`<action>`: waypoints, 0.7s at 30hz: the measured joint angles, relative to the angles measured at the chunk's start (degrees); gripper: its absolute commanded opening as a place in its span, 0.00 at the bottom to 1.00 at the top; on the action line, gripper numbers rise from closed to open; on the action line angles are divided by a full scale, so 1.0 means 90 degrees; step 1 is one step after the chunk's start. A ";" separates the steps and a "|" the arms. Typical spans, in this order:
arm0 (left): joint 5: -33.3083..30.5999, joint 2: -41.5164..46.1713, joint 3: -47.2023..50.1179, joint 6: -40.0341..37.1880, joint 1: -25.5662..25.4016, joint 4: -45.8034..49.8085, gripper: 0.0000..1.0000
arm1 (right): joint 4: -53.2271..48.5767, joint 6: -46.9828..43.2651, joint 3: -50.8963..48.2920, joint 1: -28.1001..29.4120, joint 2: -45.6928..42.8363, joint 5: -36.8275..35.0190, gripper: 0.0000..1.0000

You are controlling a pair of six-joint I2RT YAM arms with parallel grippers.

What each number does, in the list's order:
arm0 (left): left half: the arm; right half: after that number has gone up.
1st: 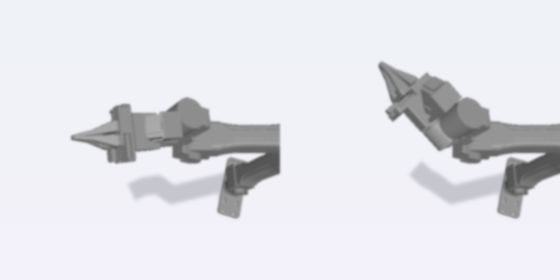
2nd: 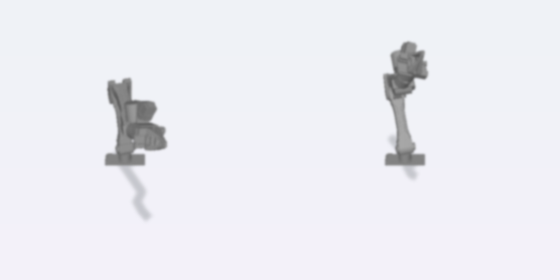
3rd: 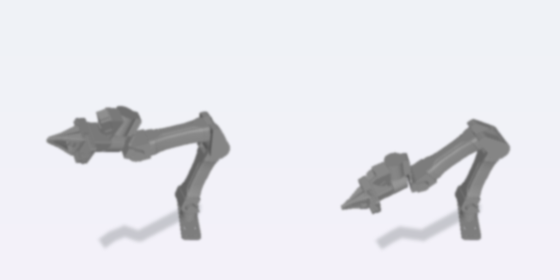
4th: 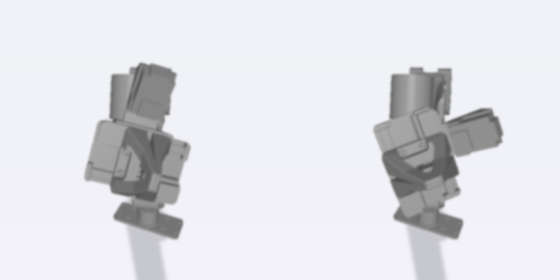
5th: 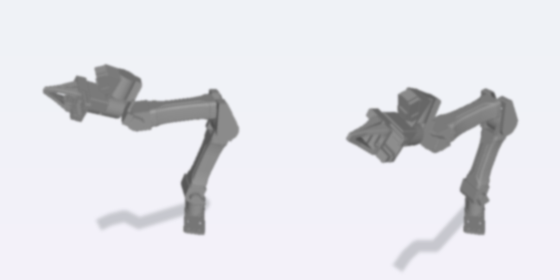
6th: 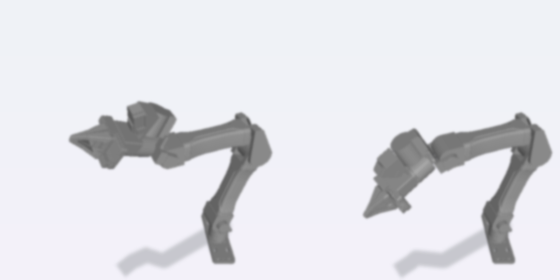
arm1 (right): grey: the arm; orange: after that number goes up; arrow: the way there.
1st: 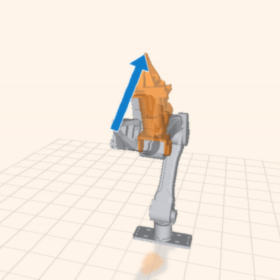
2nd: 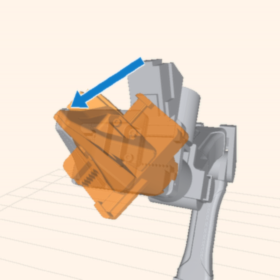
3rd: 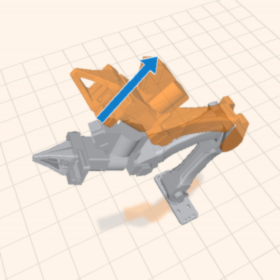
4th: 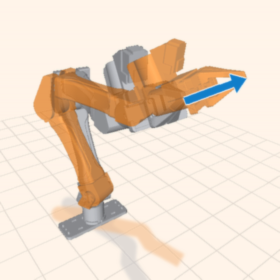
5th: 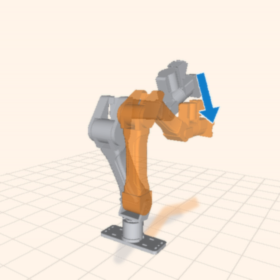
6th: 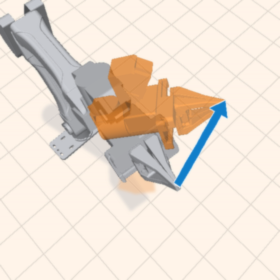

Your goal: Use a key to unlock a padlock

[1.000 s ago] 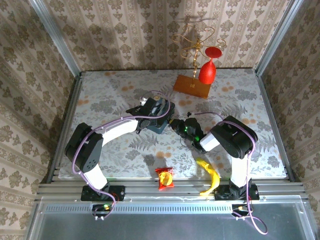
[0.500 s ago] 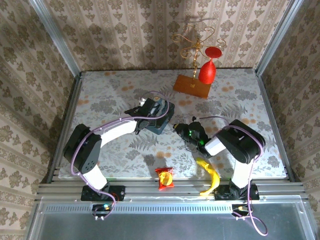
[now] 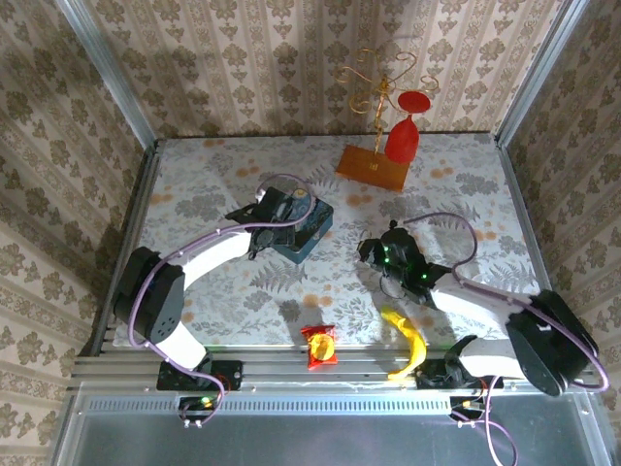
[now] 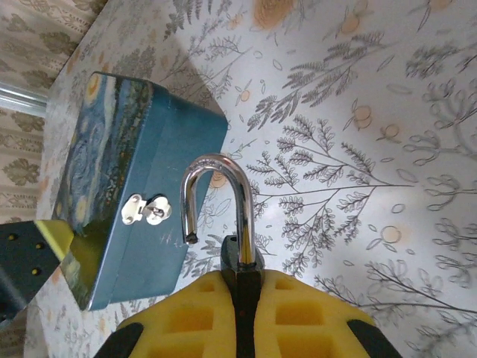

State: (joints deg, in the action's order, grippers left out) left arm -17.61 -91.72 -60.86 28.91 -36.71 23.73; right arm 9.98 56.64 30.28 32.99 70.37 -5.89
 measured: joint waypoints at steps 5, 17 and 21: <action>0.0304 0.0231 0.0005 0.0073 0.0012 0.0015 1.00 | -0.1557 -0.0775 0.0296 -0.0267 -0.0831 0.0036 0.01; 0.0583 0.1103 0.0095 0.0204 0.0177 -0.0007 1.00 | -0.3504 -0.2193 0.1054 -0.1139 -0.0697 0.0891 0.01; 0.0653 0.1214 0.0267 0.0289 0.0231 -0.0012 1.00 | -0.3616 -0.2599 0.1464 -0.1350 -0.0024 0.1382 0.01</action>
State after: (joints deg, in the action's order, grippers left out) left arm -11.73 -80.79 -58.46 31.51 -34.63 23.62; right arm -22.57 33.26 43.46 20.84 70.15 6.55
